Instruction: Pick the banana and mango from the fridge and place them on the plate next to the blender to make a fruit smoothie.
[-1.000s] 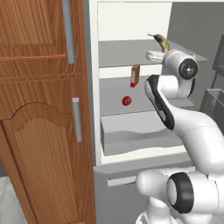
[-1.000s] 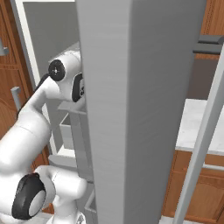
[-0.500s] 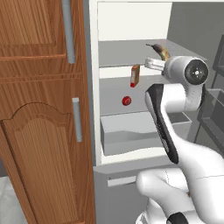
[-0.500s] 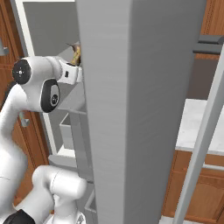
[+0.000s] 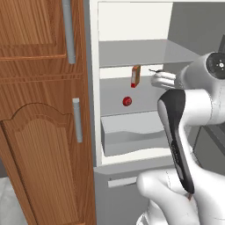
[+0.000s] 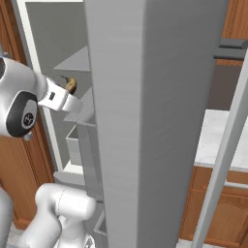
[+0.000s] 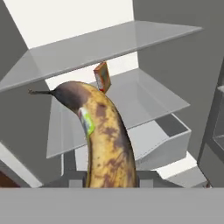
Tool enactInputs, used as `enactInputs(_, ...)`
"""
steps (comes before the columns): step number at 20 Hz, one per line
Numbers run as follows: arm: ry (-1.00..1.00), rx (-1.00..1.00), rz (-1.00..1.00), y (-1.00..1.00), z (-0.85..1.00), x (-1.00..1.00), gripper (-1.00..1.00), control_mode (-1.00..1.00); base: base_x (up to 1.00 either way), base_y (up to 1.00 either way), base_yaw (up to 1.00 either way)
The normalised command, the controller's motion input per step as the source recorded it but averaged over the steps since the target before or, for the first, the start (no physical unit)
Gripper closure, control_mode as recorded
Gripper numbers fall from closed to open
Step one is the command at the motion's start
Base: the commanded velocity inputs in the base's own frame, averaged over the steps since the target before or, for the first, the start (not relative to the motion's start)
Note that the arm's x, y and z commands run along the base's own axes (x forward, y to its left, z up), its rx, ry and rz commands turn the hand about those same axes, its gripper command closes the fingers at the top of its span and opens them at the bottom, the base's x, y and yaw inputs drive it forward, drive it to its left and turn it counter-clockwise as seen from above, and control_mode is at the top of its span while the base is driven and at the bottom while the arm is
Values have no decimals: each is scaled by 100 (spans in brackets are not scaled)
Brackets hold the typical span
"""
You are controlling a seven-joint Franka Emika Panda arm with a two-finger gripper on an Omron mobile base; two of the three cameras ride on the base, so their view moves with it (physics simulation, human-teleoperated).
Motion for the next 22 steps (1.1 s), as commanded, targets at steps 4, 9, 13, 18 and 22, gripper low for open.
enactInputs(4,31,8,1,1,-75,-59,100,-100,0,0,0)
enactInputs(9,12,0,1,0,-45,-8,100,-100,0,0,0)
enactInputs(13,0,0,0,0,-1,0,100,-100,0,0,0)
enactInputs(18,0,0,0,0,0,0,100,-100,0,0,0)
enactInputs(22,5,0,2,15,-3,-11,100,-100,0,0,0)
